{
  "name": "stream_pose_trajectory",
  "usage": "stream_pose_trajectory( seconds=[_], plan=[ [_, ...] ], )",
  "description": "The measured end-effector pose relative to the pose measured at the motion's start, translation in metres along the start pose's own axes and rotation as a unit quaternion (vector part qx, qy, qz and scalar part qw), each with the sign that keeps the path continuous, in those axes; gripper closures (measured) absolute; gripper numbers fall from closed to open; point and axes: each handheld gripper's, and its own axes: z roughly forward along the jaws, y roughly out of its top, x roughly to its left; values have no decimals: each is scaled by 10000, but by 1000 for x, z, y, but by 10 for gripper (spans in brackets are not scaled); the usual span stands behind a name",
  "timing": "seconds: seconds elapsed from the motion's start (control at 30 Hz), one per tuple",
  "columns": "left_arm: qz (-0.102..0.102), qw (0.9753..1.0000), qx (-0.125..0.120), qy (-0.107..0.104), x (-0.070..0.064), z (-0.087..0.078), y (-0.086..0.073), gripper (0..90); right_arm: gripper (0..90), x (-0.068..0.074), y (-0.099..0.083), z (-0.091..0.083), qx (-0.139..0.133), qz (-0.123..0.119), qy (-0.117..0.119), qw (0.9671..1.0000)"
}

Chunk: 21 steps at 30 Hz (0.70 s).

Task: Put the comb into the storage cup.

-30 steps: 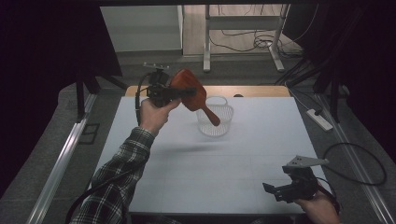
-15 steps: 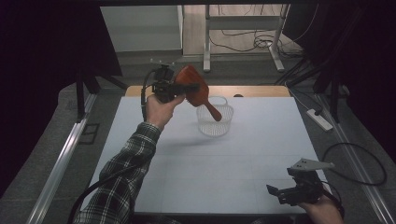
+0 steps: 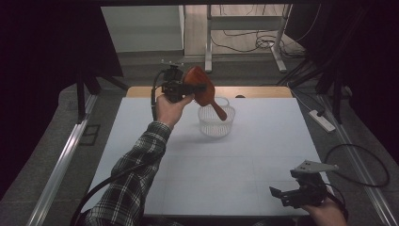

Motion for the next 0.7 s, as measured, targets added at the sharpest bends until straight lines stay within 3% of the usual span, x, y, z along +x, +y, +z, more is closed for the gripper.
stream_pose_trajectory(
  seconds=[0.7],
  plan=[
    [-75, 9999, 24, 144, 1, 26, -6, 580, 0, 2, 1, 3, 192, -129, 10, 9997]
  ],
)
